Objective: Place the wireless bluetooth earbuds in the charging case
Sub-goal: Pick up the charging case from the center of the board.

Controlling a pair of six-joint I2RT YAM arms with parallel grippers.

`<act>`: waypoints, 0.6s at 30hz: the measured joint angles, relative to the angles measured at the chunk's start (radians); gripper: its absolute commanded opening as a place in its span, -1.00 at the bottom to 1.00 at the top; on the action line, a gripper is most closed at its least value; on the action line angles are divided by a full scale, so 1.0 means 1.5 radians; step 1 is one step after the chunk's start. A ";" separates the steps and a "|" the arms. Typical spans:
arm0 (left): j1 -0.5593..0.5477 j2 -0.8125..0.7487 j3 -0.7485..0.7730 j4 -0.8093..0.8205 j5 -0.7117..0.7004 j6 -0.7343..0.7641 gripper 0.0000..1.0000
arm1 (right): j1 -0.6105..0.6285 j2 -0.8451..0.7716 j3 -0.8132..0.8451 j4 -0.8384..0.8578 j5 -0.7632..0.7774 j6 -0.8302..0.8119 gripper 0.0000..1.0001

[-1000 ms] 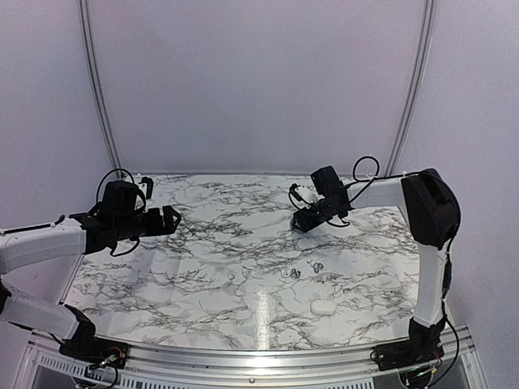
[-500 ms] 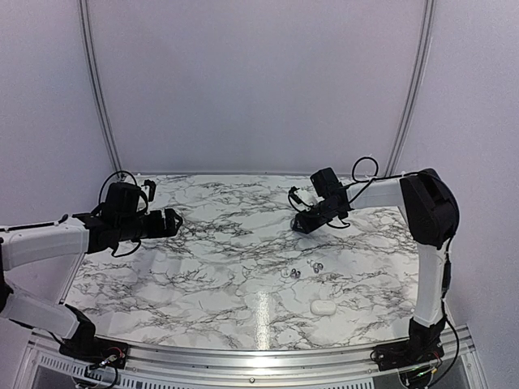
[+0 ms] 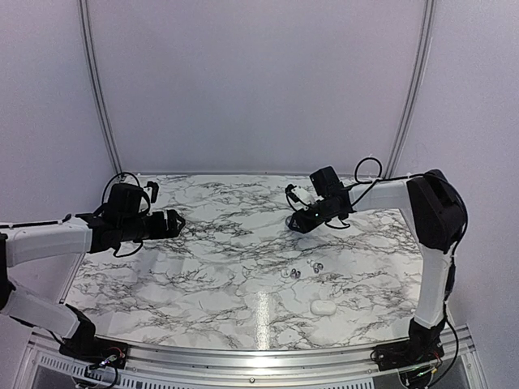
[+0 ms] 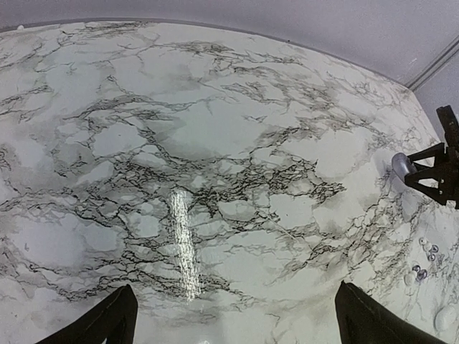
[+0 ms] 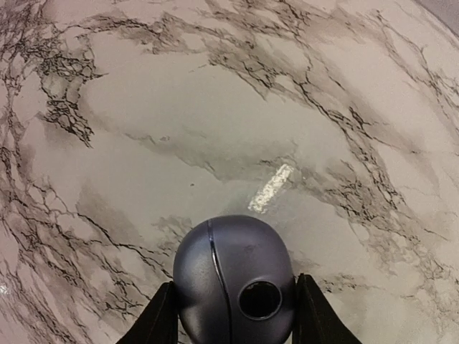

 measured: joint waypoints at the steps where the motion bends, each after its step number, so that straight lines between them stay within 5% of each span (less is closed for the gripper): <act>1: -0.001 0.003 -0.001 0.007 0.005 0.000 0.98 | 0.007 -0.007 -0.007 0.010 -0.003 0.001 -0.30; 18: -0.031 0.056 -0.016 0.185 0.185 -0.131 0.77 | 0.229 -0.130 -0.141 0.249 0.038 -0.098 -0.36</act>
